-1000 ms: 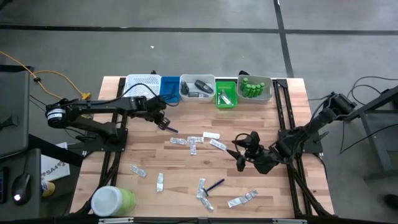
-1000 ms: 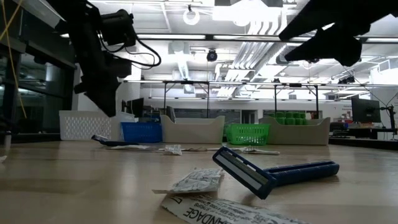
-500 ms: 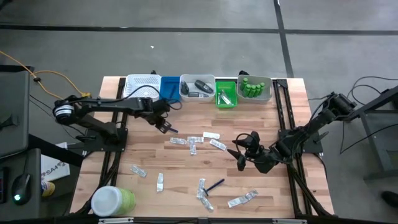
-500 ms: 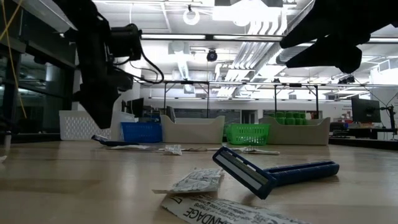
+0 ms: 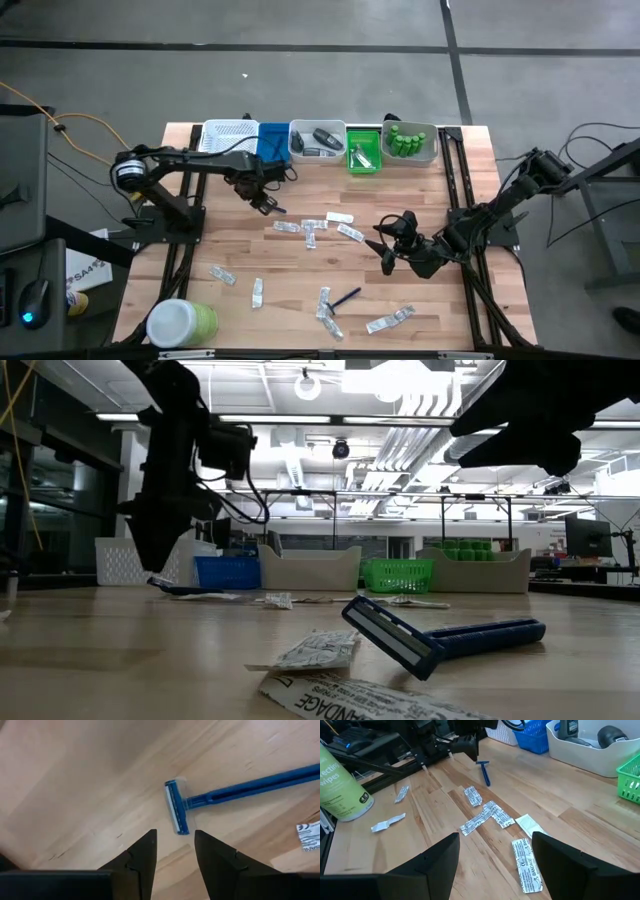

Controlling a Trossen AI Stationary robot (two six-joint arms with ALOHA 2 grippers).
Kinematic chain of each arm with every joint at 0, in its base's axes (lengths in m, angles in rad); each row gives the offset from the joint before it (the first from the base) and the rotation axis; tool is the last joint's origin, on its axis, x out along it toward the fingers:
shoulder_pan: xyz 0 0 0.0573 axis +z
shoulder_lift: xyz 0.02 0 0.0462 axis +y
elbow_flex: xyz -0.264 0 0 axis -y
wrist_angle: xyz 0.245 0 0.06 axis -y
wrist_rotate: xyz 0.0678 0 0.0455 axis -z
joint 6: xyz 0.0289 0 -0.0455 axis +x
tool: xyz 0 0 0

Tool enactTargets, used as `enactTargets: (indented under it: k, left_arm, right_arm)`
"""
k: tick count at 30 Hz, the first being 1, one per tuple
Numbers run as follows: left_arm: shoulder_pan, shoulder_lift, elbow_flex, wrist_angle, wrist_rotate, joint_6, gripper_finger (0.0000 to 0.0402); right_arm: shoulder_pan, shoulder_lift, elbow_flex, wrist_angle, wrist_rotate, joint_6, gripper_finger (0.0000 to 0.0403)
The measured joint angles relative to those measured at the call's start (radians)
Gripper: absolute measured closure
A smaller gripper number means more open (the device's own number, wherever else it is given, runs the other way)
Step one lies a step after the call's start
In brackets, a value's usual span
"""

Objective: Pick & Place Travel size toiletries
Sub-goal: Put the razor into the blue bin

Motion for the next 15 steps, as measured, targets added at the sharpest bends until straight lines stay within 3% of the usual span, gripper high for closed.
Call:
enactTargets:
  k: [15]
  left_arm:
    - [0.000,0.065,0.036,0.006,-0.002,0.022,0.0270]
  right_arm:
    - [0.000,0.000,0.000,-0.001,-0.001,-0.008,0.0160]
